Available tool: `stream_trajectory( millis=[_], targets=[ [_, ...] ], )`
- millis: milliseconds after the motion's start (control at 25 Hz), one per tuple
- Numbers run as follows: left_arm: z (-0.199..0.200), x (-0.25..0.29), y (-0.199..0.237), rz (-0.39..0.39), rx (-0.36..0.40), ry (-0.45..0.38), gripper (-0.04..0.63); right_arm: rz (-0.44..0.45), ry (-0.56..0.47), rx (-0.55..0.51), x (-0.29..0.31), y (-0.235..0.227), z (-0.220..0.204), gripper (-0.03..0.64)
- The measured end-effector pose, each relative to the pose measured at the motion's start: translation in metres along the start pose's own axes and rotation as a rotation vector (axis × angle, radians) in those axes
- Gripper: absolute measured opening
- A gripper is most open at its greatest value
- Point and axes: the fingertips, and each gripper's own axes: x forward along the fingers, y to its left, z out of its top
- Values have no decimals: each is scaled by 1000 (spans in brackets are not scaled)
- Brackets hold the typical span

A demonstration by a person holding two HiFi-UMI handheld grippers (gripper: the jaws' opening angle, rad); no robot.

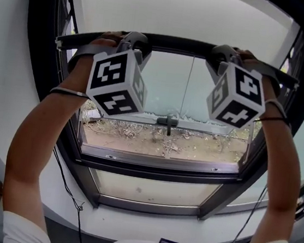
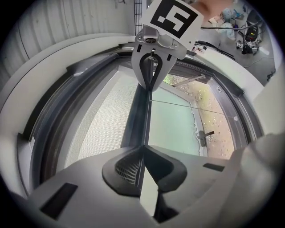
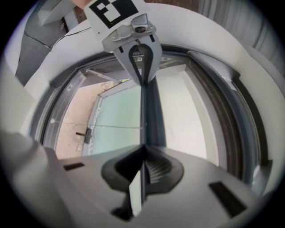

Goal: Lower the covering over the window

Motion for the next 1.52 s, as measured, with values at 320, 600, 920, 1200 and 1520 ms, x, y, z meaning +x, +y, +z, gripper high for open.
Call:
stream_trajectory(
  millis=[320,600,920,1200,1520],
  targets=[
    [-6,-2,-35,-43,-17,0,35,47,-8,8,2,36,0,34],
    [-8,-5,-62,-75,-22,8,35,64,-19,11,1,63,-1,34],
    [-12,-7,-86,-102,-45,4,35,86,-28,29,0,87,-1,34],
    [-19,-9,-134,-174,-66,11,35,164,-36,40,2,136,-3,34],
    [-22,-11,-161,-191,-90,14,35,178,-38,55,1,162,-4,34]
  ],
)
